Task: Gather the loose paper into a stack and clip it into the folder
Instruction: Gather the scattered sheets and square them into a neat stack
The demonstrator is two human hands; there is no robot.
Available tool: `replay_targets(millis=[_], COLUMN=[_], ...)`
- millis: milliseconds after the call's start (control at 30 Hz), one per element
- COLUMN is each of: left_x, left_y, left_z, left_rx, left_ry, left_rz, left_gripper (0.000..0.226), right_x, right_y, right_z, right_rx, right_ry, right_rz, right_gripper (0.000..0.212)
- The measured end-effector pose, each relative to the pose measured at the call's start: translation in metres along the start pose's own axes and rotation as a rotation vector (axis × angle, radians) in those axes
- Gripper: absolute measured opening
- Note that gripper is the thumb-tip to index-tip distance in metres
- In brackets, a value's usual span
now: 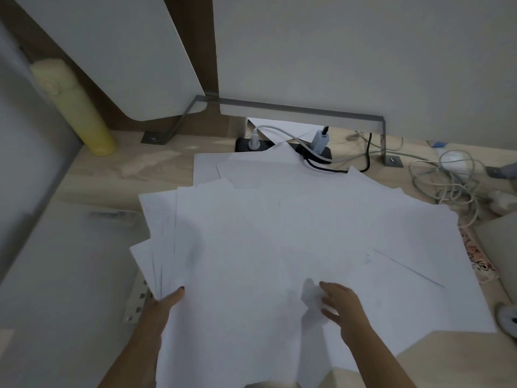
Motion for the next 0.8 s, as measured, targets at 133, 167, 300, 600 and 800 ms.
replay_targets(millis=[133, 167, 300, 600, 800], left_x=[-0.009, -0.008, -0.009, -0.014, -0.005], left_y=[-0.002, -0.001, -0.007, -0.025, -0.037], left_z=[0.005, 0.005, -0.001, 0.009, -0.006], left_rx=[-0.028, -0.024, 0.023, 0.040, 0.147], left_ry=[0.015, 0.023, 0.072, 0.066, 0.191], left_rz=[-0.014, -0.009, -0.007, -0.075, -0.065], left_gripper=[0.048, 0.047, 0.044, 0.041, 0.047], right_x=[-0.017, -0.018, -0.010, 0.017, 0.012], right_y=[-0.004, -0.004, 0.003, 0.029, 0.029], right_z=[-0.013, -0.017, -0.032, -0.030, 0.018], right_rx=[0.162, 0.182, 0.274, 0.004, -0.325], right_ry=[0.151, 0.165, 0.061, -0.004, 0.375], right_rz=[-0.113, -0.135, -0.170, 0.182, 0.149], right_gripper=[0.023, 0.023, 0.018, 0.015, 0.027])
Point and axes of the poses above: each hand's wrist, its own x-axis towards the middle knuckle, its own z-axis out of the back of the hand, y = z × x, the point moved 3 cm from there along x, towards the middle knuckle, and after that the axes turned 1 degree about x, right-handed, at the moved point
